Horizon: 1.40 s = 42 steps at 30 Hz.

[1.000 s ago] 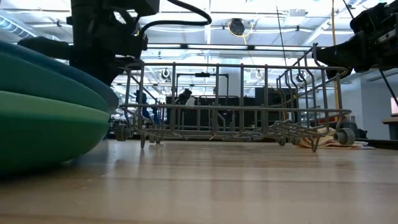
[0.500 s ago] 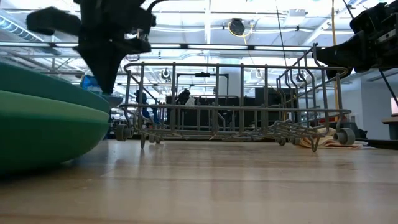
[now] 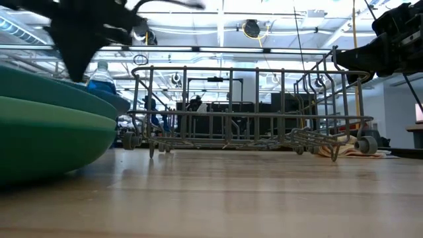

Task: Sort dishes
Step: Put the light blue plate into the dish rack

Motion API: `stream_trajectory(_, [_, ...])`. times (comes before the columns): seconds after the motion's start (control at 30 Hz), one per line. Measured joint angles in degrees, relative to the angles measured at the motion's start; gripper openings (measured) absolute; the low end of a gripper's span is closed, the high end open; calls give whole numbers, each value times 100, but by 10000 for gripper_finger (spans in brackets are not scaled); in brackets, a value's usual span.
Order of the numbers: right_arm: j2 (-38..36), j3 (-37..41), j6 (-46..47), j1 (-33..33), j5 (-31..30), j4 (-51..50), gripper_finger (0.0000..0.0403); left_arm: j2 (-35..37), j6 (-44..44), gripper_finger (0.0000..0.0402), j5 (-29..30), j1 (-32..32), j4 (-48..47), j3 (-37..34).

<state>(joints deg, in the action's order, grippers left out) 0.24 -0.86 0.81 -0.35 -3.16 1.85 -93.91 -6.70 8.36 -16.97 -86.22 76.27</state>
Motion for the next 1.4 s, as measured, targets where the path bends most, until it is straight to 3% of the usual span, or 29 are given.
stream_trajectory(0.33, [-1,0,151,2,0,-2,9,1381,-2461,187,-325,-205,-312,-338])
stream_trajectory(0.57, [1,0,196,2,17,-2,9,2626,-4782,203,-396,-839,133,-1188])
stream_trajectory(0.73, [0,0,197,2,21,-2,9,3288,-5816,204,-409,-1322,919,-2025])
stream_trajectory(1.13, [0,0,165,2,22,-2,9,3896,-6041,204,-537,-1467,1677,-3422])
stream_trajectory(1.4, [-1,0,154,2,22,0,9,3902,-5988,204,-527,-1467,1684,-3661])
